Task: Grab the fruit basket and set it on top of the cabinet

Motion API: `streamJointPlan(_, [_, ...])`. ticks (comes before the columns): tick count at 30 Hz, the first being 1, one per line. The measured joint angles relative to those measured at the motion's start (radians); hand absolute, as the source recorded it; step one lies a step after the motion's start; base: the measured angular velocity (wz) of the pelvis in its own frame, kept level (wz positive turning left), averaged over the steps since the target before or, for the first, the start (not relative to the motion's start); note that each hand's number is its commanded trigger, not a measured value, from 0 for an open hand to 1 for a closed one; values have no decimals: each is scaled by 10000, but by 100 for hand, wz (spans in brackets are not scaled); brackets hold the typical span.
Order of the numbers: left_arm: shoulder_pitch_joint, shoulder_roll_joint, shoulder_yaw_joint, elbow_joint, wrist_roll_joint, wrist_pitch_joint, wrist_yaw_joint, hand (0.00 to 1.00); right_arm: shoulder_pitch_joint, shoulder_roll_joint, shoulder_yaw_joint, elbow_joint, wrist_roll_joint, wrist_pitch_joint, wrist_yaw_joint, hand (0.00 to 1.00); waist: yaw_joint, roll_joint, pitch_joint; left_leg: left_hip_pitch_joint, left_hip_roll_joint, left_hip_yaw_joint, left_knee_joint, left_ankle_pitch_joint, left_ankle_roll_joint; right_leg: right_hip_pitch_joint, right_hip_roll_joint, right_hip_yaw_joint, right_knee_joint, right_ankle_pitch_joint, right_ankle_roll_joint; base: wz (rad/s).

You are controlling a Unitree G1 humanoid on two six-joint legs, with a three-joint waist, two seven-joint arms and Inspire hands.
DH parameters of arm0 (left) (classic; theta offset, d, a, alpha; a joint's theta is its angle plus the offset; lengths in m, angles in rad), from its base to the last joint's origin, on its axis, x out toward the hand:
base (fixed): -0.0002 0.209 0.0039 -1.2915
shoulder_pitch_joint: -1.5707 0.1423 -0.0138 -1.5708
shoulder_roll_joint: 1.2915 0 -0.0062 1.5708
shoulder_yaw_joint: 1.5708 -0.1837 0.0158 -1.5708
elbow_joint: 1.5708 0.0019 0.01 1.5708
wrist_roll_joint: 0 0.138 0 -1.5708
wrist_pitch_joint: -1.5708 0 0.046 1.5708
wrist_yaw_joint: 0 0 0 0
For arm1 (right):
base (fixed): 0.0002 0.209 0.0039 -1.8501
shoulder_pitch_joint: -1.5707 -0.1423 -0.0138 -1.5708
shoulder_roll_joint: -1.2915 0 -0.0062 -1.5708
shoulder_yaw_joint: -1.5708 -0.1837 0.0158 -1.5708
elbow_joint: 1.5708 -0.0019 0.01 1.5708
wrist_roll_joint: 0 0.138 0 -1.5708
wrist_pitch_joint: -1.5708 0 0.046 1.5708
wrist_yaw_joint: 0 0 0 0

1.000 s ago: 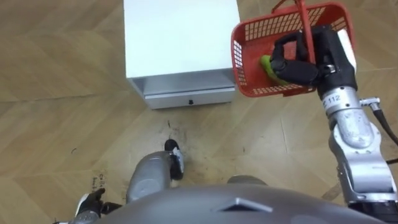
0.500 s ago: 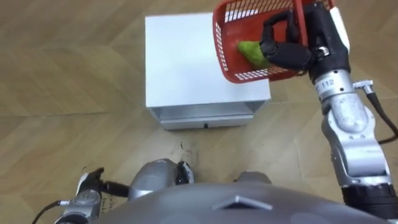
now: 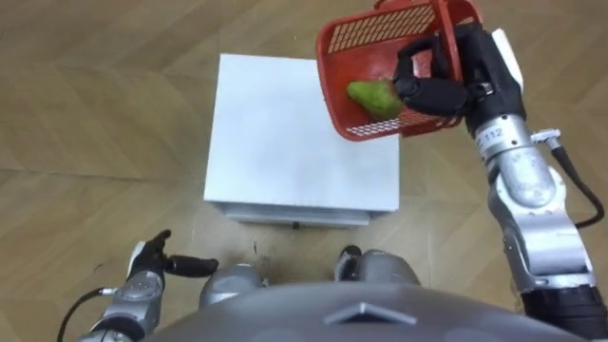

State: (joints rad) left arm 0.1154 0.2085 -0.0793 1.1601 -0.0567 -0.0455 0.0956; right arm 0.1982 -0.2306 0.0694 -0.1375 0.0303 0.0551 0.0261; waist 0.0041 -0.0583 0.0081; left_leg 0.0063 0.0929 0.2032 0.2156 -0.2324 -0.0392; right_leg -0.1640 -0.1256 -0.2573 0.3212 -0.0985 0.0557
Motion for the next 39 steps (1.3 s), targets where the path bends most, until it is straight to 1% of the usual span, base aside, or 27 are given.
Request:
streamJointPlan(4, [114,57,-21,13,-130,0,0,0,1,32,89,98,20,-42,-14,100,29,-42,9,290,-22,86,-192,5,-8,368,66,62,-375,0,2,-1])
streamJointPlan(5, [169,103,-20,30,-222,0,9,0,3,41,247,322,105,-119,6,100,36,-108,23,391,-38,154,-205,3,-8,507,86,87,-514,3,6,-6])
streamJointPlan(7, [272,163,-3,47,-276,0,21,0,74,195,316,654,97,-118,101,100,38,-123,24,445,-38,185,-209,0,-8,614,119,103,-659,31,37,-6])
streamJointPlan(9, [441,172,213,47,-165,5,19,0,112,401,319,967,112,-117,178,100,123,-137,29,458,0,283,-302,-8,-5,585,213,230,-776,107,29,-12])
streamJointPlan(10, [494,171,273,44,-137,20,17,0,125,412,331,988,111,-117,212,100,177,-133,31,452,10,322,-310,-11,-8,584,238,266,-836,133,12,-13])
streamJointPlan(11, [582,169,325,23,24,69,16,0,139,407,362,994,100,-117,214,100,235,-98,50,400,24,330,-337,-30,-14,562,259,292,-855,153,-4,-7])
streamJointPlan(12, [694,165,341,25,293,174,15,0,131,404,396,1057,95,-120,222,100,285,-64,44,384,27,320,-343,-38,-17,546,267,295,-854,153,-4,0])
streamJointPlan(13, [780,163,336,26,412,215,11,0,110,404,430,1138,95,-123,244,100,298,-45,28,384,31,314,-342,-40,-20,545,272,295,-853,154,-5,0])
streamJointPlan(14, [949,156,310,26,648,336,-10,0,84,405,487,1315,100,-123,315,100,322,-16,-7,386,35,305,-340,-40,-21,545,275,287,-851,153,-5,0])
streamJointPlan(15, [1090,130,280,22,783,468,-35,0,82,398,573,1422,112,-123,322,100,391,19,-21,387,34,305,-315,-40,-22,545,276,283,-851,154,-5,0])
streamJointPlan(16, [1152,117,265,21,857,527,-73,0,82,390,646,1463,119,-123,323,100,425,33,-27,388,32,305,-277,-39,-21,545,275,282,-851,154,-5,0])
streamJointPlan(17, [1206,97,236,73,987,651,-203,0,82,391,782,1578,164,-128,335,100,520,78,-13,379,32,307,-258,-39,-21,536,275,279,-850,154,-5,0])
streamJointPlan(18, [1206,56,236,123,1147,770,-286,0,82,392,926,1723,182,-128,370,100,589,88,-27,343,30,308,-258,-39,-21,491,275,282,-841,154,-5,0])
streamJointPlan(19, [1207,33,229,123,1209,829,-321,0,79,389,1001,1790,187,-128,415,100,613,110,-26,302,30,307,-255,-39,-21,452,273,278,-841,154,-6,0])
streamJointPlan(21, [1211,-45,185,108,1480,1000,-455,0,-67,404,1325,2259,164,-139,527,100,793,166,-28,144,34,304,-256,-38,-22,299,273,266,-841,170,-30,0])
streamJointPlan(23, [1200,-93,158,31,1489,1095,-501,0,-289,416,1519,2700,162,-137,598,100,856,135,-50,-62,36,300,-188,-34,-19,114,271,265,-841,205,-53,0])
streamJointPlan(25, [1201,-114,-5,29,1490,1122,-621,0,-453,421,1661,3029,168,-141,635,100,861,181,-19,-175,39,279,-137,-33,-19,35,269,254,-847,211,-56,2])
streamJointPlan(27, [1209,-192,-43,25,1489,1260,-705,0,-506,414,1812,3401,186,-145,630,100,847,261,18,-259,48,231,-142,-34,-19,-12,268,197,-854,211,-55,6])
streamJointPlan(28, [1200,-208,-50,2,1489,1307,-724,0,-506,421,1868,3485,210,-144,648,100,844,284,4,-368,50,213,-134,-33,-20,-112,267,185,-852,211,-55,4])
streamJointPlan(31, [1198,-277,-39,13,1618,1341,-858,0,-507,472,1861,3545,207,-145,760,100,831,330,-5,-604,49,136,-90,-28,-20,-308,262,163,-852,211,-55,3])
streamJointPlan(35, [1192,-313,-79,11,1684,1350,-885,0,-617,606,1875,3643,213,-145,775,100,859,302,-27,-942,40,68,28,-24,-17,-557,226,85,-851,211,-55,4])
streamJointPlan(36, [1192,-312,-160,11,1684,1402,-885,0,-683,680,1879,3721,213,-145,765,85,866,294,-33,-1036,35,58,73,-24,-17,-637,218,81,-850,212,-56,3])
streamJointPlan(37, [1192,-312,-213,15,1686,1440,-890,0,-711,711,1880,3764,213,-145,767,17,857,296,-32,-1063,34,37,75,-24,-16,-654,217,68,-853,211,-56,7])
streamJointPlan(38, [1192,-313,-230,19,1688,1504,-907,0,-732,770,1888,3842,214,-145,786,0,855,303,-27,-1098,36,-29,82,-23,-16,-656,216,16,-857,211,-56,9])
streamJointPlan(39, [1193,-317,-235,26,1688,1512,-931,0,-737,778,1936,3899,215,-145,816,0,872,305,-26,-1124,40,-59,92,-23,-16,-656,216,-20,-865,211,-56,11])
